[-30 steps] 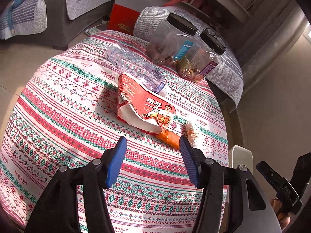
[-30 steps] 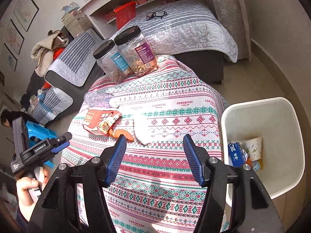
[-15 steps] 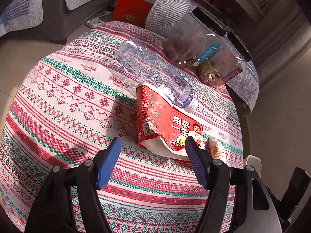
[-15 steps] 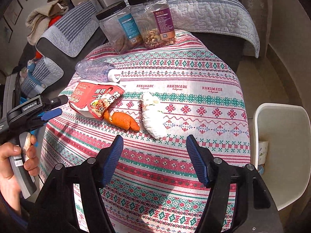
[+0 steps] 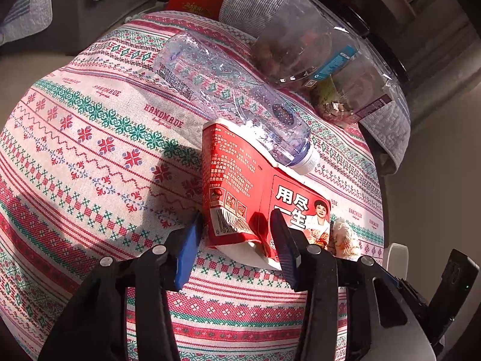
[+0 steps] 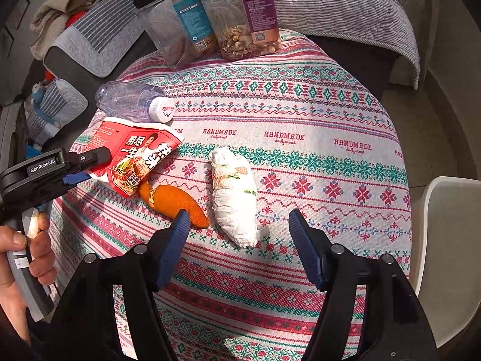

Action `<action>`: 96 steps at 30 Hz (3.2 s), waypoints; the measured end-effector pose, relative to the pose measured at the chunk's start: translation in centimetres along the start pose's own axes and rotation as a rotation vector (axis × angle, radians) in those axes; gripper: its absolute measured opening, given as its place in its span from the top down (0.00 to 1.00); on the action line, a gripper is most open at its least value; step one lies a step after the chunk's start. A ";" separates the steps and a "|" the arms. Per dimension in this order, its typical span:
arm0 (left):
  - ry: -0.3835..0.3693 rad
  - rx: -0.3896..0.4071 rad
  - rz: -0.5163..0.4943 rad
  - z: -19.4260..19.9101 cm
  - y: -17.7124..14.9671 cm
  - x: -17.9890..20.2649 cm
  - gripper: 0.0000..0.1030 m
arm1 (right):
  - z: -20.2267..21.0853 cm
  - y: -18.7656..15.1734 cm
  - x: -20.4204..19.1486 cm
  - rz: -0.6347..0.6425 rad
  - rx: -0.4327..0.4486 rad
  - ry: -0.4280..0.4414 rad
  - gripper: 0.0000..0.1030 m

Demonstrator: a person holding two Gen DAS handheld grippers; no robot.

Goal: Collect trash
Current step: 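Grasp the red noodle carton with the left gripper while the right grasps the white tissue roll, then carry the red carton and tissue roll over the white bin and open both grippers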

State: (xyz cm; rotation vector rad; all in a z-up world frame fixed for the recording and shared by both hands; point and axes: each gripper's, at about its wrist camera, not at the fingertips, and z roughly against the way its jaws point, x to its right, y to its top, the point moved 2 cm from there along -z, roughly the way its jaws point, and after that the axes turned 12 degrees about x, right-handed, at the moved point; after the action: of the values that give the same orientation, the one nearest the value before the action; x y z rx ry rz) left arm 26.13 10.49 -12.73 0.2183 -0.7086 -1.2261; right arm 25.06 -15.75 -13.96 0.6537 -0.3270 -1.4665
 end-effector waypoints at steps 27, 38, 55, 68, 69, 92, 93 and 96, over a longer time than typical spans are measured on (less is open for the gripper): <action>0.033 0.079 -0.027 6.8 -1.6 0.8 0.69 | 2.5 -0.8 0.4 -0.094 0.008 0.083 0.79; 0.000 0.129 -0.060 8.9 -2.4 3.8 0.69 | 6.4 -1.1 1.9 -0.129 0.063 0.100 0.79; -0.187 0.167 -0.124 10.4 -4.6 13.6 0.69 | 16.4 -1.1 15.4 -0.371 0.243 0.018 0.78; -0.296 0.003 -0.490 3.8 -17.5 30.3 0.68 | 20.6 -4.6 25.7 -0.578 0.286 -0.054 0.78; -0.300 -0.011 -0.504 3.1 -18.3 31.0 0.68 | 20.7 -4.7 25.9 -0.580 0.284 -0.055 0.78; -0.277 -0.040 -0.530 -1.0 -20.1 32.5 0.26 | 18.8 -6.0 28.9 -0.580 0.154 -0.226 0.41; -0.271 -0.033 -0.528 -0.6 -19.6 31.9 0.26 | 18.8 -5.9 28.8 -0.579 0.162 -0.220 0.41; -0.243 -0.014 -0.523 0.3 -18.0 30.0 0.26 | 18.7 -5.3 27.8 -0.556 0.173 -0.209 0.41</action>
State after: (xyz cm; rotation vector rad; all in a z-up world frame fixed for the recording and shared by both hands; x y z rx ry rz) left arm 16.58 -23.14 -10.48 0.2548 -0.8848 -1.7762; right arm 12.80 -46.64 -7.42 0.7691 -0.4612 -2.0626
